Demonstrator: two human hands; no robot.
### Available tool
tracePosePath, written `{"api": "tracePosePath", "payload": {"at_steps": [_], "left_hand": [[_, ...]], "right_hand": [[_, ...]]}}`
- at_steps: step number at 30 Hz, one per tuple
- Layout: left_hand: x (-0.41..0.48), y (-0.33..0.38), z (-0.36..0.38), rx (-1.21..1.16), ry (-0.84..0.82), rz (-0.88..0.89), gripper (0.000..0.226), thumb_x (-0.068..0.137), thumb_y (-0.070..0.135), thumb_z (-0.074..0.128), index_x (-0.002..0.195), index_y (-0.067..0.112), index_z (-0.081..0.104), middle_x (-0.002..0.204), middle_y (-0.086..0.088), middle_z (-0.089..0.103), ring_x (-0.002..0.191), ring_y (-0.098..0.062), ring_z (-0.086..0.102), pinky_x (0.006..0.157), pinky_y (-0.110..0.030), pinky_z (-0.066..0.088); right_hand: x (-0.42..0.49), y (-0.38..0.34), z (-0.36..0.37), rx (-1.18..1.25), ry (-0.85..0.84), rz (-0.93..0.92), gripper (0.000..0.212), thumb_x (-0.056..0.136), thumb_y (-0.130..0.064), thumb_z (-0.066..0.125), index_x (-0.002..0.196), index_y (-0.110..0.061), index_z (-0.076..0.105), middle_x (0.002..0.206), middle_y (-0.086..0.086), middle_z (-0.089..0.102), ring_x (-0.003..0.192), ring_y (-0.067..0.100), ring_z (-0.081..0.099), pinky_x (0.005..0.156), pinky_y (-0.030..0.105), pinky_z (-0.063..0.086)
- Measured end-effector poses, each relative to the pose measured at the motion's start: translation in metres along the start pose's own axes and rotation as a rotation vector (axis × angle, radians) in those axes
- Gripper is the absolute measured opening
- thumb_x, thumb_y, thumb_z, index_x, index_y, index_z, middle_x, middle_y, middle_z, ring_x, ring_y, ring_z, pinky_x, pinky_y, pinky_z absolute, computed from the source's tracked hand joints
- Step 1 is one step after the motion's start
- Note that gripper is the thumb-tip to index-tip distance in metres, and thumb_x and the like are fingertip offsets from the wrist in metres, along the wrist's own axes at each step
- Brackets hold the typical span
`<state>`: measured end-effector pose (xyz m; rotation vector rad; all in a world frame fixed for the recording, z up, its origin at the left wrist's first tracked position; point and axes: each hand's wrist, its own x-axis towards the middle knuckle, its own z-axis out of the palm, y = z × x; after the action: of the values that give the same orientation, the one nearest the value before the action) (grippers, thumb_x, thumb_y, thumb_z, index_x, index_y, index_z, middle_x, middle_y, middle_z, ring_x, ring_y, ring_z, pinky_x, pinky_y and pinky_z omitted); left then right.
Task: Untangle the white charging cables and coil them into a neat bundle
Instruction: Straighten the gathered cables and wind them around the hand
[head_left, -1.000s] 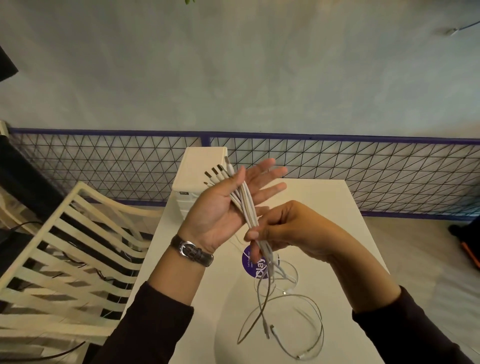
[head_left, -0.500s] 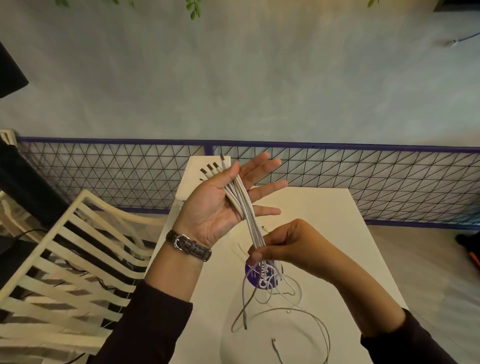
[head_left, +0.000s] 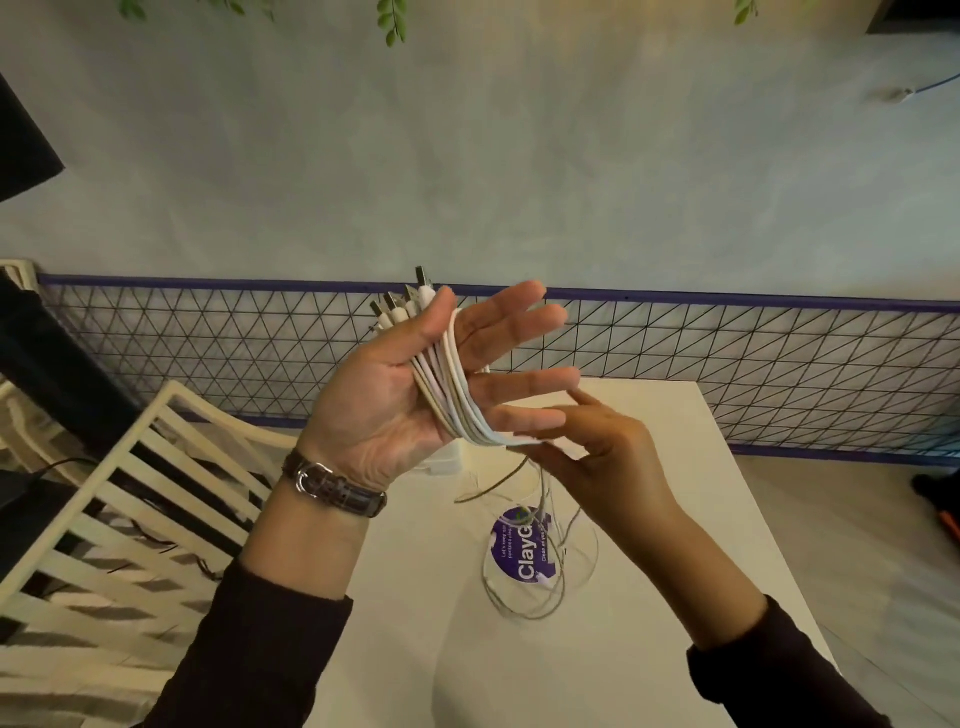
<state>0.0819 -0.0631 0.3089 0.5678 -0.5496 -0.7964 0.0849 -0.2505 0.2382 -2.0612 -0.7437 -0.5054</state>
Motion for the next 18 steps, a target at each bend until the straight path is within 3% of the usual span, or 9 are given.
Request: {"api": "tracePosePath", "payload": {"at_steps": [4, 6, 8, 11, 13, 15, 18], "left_hand": [[0.001, 0.004, 0.005, 0.018, -0.071, -0.105, 0.051, 0.100, 0.032, 0.031, 0.136, -0.003, 0.037, 0.132, -0.022, 0.053, 0.122, -0.048, 0.045, 0.108, -0.060, 0.004], [0.002, 0.001, 0.006, 0.128, -0.064, -0.192, 0.052, 0.098, 0.036, 0.035, 0.135, 0.000, 0.042, 0.130, -0.017, 0.056, 0.120, -0.043, 0.050, 0.109, -0.059, 0.011], [0.004, -0.009, 0.001, 0.273, -0.008, -0.323, 0.054, 0.094, 0.041, 0.044, 0.132, 0.004, 0.048, 0.128, -0.012, 0.059, 0.117, -0.037, 0.055, 0.108, -0.058, 0.021], [0.001, -0.026, -0.011, 0.313, 0.058, -0.496, 0.058, 0.091, 0.042, 0.048, 0.132, 0.001, 0.046, 0.127, -0.012, 0.059, 0.115, -0.035, 0.056, 0.105, -0.055, 0.032], [-0.001, -0.035, -0.016, 0.329, 0.132, -0.572, 0.060, 0.091, 0.041, 0.045, 0.134, -0.001, 0.043, 0.129, -0.014, 0.058, 0.115, -0.036, 0.056, 0.102, -0.050, 0.038], [-0.004, -0.039, -0.022, 0.423, 0.205, -0.662, 0.058, 0.092, 0.039, 0.042, 0.134, -0.001, 0.043, 0.135, -0.020, 0.051, 0.121, -0.041, 0.049, 0.103, -0.048, 0.037], [-0.005, -0.048, -0.020, 0.642, 0.159, -0.803, 0.047, 0.099, 0.033, 0.032, 0.129, 0.003, 0.052, 0.136, -0.020, 0.050, 0.125, -0.037, 0.047, 0.109, -0.051, 0.026]], "right_hand": [[0.011, -0.003, -0.008, -0.142, 0.275, -0.238, 0.017, 0.082, -0.014, 0.065, 0.083, 0.002, 0.070, 0.087, 0.011, 0.073, 0.083, 0.020, 0.069, 0.087, 0.047, 0.054], [0.013, -0.005, -0.012, -0.179, 0.275, -0.301, 0.011, 0.082, -0.009, 0.065, 0.087, 0.000, 0.067, 0.087, 0.013, 0.072, 0.084, 0.021, 0.068, 0.080, 0.042, 0.056], [0.008, -0.002, -0.012, -0.356, 0.125, -0.337, 0.016, 0.082, -0.017, 0.058, 0.089, -0.004, 0.064, 0.082, 0.010, 0.070, 0.085, 0.014, 0.056, 0.081, 0.028, 0.049], [0.000, 0.010, -0.003, -0.504, -0.310, -0.275, 0.031, 0.082, -0.044, 0.048, 0.096, -0.020, 0.061, 0.087, -0.004, 0.064, 0.084, 0.008, 0.045, 0.079, 0.016, 0.039], [-0.004, 0.017, 0.003, -0.538, -0.447, -0.265, 0.035, 0.082, -0.052, 0.042, 0.099, -0.026, 0.060, 0.092, -0.009, 0.063, 0.086, 0.009, 0.049, 0.083, 0.020, 0.042], [-0.008, 0.014, 0.008, -0.527, -0.537, -0.304, 0.035, 0.083, -0.048, 0.042, 0.099, -0.023, 0.062, 0.095, -0.004, 0.066, 0.092, 0.012, 0.048, 0.086, 0.022, 0.037], [-0.010, 0.008, 0.005, -0.387, -0.685, -0.123, 0.018, 0.088, -0.017, 0.051, 0.097, -0.007, 0.063, 0.095, 0.013, 0.066, 0.091, 0.024, 0.056, 0.075, 0.027, 0.039]]}}
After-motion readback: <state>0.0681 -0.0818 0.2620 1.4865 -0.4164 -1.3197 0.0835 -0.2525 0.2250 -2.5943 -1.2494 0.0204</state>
